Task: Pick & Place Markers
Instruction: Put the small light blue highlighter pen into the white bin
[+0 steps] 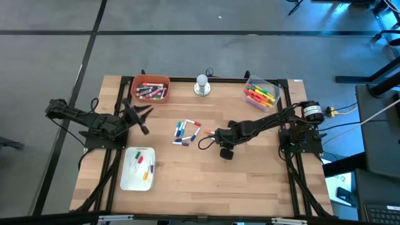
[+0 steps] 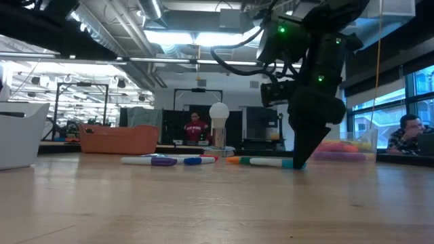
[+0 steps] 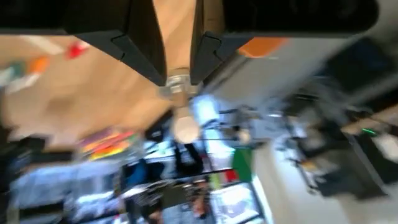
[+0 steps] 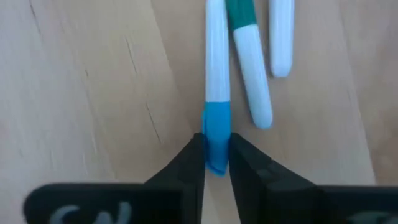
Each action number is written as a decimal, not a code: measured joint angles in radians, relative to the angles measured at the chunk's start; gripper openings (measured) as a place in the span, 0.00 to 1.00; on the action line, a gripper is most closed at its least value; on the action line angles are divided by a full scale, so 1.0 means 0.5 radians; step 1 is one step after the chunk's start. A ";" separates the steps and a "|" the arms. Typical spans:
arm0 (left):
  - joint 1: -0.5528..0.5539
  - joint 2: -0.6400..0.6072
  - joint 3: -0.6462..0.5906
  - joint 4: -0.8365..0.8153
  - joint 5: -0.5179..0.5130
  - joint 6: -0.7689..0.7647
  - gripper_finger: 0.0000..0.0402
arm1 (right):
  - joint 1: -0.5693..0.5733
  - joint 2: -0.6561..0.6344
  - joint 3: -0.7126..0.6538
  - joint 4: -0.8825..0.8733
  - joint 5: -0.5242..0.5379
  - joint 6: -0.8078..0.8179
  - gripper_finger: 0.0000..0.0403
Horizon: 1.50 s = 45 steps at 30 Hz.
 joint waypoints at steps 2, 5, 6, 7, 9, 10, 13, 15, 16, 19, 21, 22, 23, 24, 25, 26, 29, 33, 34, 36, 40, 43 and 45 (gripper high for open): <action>-0.001 -0.001 0.001 0.016 0.131 -0.139 0.17 | 0.004 0.007 0.003 0.022 -0.004 0.037 0.13; -0.001 0.000 0.001 0.027 0.211 -0.208 0.17 | 0.019 0.008 0.002 0.030 0.009 0.070 0.12; -0.001 0.000 0.001 0.035 0.221 -0.209 0.17 | 0.029 0.009 0.001 0.038 0.023 0.080 0.11; -0.001 0.000 0.001 0.042 0.231 -0.210 0.17 | 0.039 0.009 0.000 0.048 0.037 0.083 0.11; -0.001 -0.001 0.001 0.073 0.236 -0.210 0.17 | 0.060 0.005 -0.001 0.084 0.043 0.081 0.11; -0.001 -0.001 0.001 0.076 0.236 -0.213 0.17 | 0.072 -0.002 -0.003 0.098 0.037 0.072 0.11; -0.001 0.000 0.001 0.074 0.236 -0.255 0.16 | 0.106 -0.025 -0.008 0.164 0.012 0.041 0.11; 0.000 0.002 0.001 0.080 0.253 -0.297 0.17 | 0.122 -0.034 -0.012 0.215 0.001 0.014 0.11; 0.001 0.005 0.001 0.087 0.294 -0.319 0.17 | 0.130 -0.040 -0.012 0.260 0.000 -0.007 0.11; 0.008 0.048 0.001 0.161 0.499 -0.459 0.17 | 0.141 -0.050 -0.011 0.395 0.009 -0.074 0.11; 0.026 0.116 0.001 0.236 0.668 -0.568 0.16 | 0.140 -0.050 -0.011 0.499 0.016 -0.133 0.11; 0.035 0.168 0.001 0.288 0.759 -0.606 0.16 | 0.140 -0.050 -0.011 0.570 0.018 -0.169 0.11; 0.044 0.228 0.001 0.346 0.847 -0.632 0.17 | 0.131 -0.050 -0.011 0.657 0.020 -0.212 0.11; 0.051 0.297 0.001 0.413 0.921 -0.647 0.17 | 0.123 -0.050 -0.011 0.748 0.019 -0.255 0.11; 0.056 0.378 0.001 0.511 0.974 -0.650 0.17 | 0.113 -0.050 -0.011 0.838 0.016 -0.289 0.11; 0.062 0.462 0.001 0.617 1.003 -0.649 0.18 | 0.100 -0.050 -0.011 0.934 0.015 -0.319 0.11; 0.064 0.762 0.001 0.991 1.006 -0.570 0.20 | 0.063 -0.051 -0.010 1.242 0.020 -0.379 0.11; 0.083 1.133 0.001 1.454 0.992 -0.438 0.27 | -0.002 -0.051 -0.009 1.603 0.021 -0.423 0.11; 0.106 1.217 0.001 1.554 0.992 -0.437 0.29 | -0.019 -0.051 -0.009 1.690 0.021 -0.430 0.11; 0.154 1.351 0.001 1.715 1.022 -0.439 0.33 | -0.051 -0.052 -0.008 1.840 0.021 -0.451 0.11; 0.255 1.538 0.001 1.916 1.190 -0.473 0.42 | -0.084 -0.052 -0.008 2.057 -0.036 -0.504 0.11; 0.324 1.620 0.001 1.992 1.419 -0.485 0.47 | -0.084 -0.055 -0.006 2.111 -0.067 -0.533 0.11; 0.366 1.665 0.002 2.042 1.621 -0.475 0.49 | -0.083 -0.055 -0.006 2.113 -0.077 -0.536 0.11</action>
